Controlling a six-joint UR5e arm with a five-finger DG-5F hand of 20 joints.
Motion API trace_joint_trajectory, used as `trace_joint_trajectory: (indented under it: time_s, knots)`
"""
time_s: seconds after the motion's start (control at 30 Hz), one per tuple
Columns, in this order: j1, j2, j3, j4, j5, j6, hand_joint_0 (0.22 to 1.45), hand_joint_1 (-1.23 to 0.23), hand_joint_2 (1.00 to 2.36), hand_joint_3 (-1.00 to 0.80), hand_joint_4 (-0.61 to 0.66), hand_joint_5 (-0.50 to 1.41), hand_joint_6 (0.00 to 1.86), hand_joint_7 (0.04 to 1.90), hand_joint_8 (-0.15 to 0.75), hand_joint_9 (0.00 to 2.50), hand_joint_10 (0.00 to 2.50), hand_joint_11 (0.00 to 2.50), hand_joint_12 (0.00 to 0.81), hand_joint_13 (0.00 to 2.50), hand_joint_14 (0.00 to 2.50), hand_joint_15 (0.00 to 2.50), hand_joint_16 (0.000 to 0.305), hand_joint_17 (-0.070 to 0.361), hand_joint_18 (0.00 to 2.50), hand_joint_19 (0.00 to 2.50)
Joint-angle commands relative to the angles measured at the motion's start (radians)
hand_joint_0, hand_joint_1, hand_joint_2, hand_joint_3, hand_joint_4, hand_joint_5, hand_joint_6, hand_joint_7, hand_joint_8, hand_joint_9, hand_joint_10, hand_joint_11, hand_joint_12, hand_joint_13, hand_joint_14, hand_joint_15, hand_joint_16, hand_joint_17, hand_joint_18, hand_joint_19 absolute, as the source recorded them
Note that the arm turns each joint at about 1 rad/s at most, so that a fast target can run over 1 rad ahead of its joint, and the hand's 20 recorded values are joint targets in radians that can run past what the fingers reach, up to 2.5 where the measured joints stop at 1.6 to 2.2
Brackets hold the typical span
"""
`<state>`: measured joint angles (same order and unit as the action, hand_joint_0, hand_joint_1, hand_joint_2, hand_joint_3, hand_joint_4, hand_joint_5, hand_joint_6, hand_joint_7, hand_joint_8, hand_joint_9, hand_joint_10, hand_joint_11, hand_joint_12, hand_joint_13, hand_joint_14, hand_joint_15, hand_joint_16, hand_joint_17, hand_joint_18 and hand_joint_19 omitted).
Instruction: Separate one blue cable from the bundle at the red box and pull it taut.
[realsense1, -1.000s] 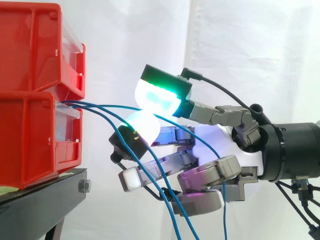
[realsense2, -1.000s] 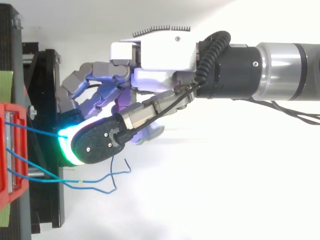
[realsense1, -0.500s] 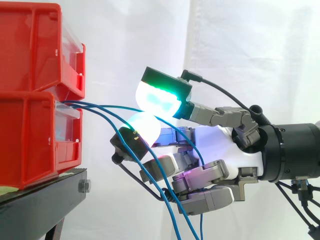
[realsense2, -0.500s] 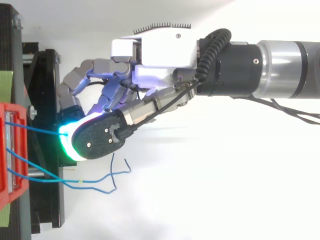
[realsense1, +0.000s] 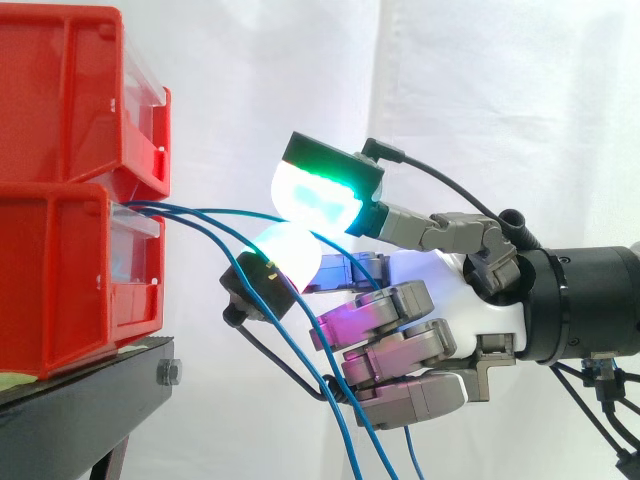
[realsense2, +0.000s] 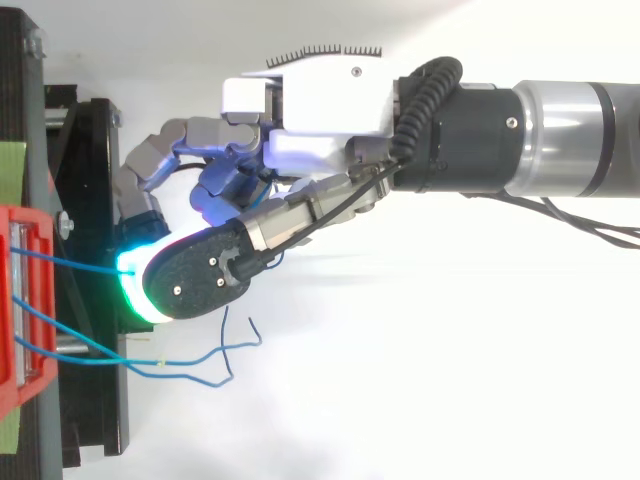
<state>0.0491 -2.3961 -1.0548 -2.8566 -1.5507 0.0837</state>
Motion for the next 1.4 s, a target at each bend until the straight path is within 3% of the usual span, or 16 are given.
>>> trace_joint_trajectory:
  time_s: [0.0,0.67,0.83,0.97,1.2,1.37]
  knots:
    - [0.0,0.0,-0.001,0.002,-0.003,-0.001,0.72,-0.77,1.02,-0.28,-0.11,-0.19,0.93,1.12,0.26,0.76,2.5,1.35,0.329,1.02,2.42,1.49,0.032,0.071,1.33,1.75]
    - [0.0,0.002,-0.001,-0.006,-0.005,0.001,0.72,-0.77,1.02,-0.24,-0.13,-0.18,0.93,1.14,0.264,0.75,2.47,1.37,0.33,1.0,2.44,1.48,0.032,0.072,1.31,1.76]
    - [-0.003,0.018,-0.001,-0.064,-0.02,-0.012,0.73,-0.78,1.02,-0.24,-0.14,-0.18,0.93,1.14,0.261,0.74,2.47,1.37,0.336,0.99,2.44,1.48,0.032,0.072,1.3,1.74]
    - [-0.005,0.025,-0.001,-0.096,-0.019,-0.018,0.75,-0.8,1.01,-0.33,-0.16,-0.19,0.93,1.08,0.255,0.71,2.47,1.38,0.336,0.96,2.44,1.47,0.032,0.073,1.29,1.75]
    - [0.002,0.023,-0.002,-0.095,-0.016,-0.01,0.8,-0.83,1.0,-0.5,-0.2,-0.2,0.92,1.1,0.246,0.7,2.47,1.33,0.322,0.95,2.46,1.43,0.031,0.069,1.28,1.74]
    - [0.003,0.023,-0.002,-0.09,-0.016,0.019,0.84,-0.85,1.0,-0.5,-0.19,-0.2,0.93,1.09,0.246,0.71,2.47,1.32,0.314,0.94,2.49,1.43,0.029,0.066,1.28,1.77]
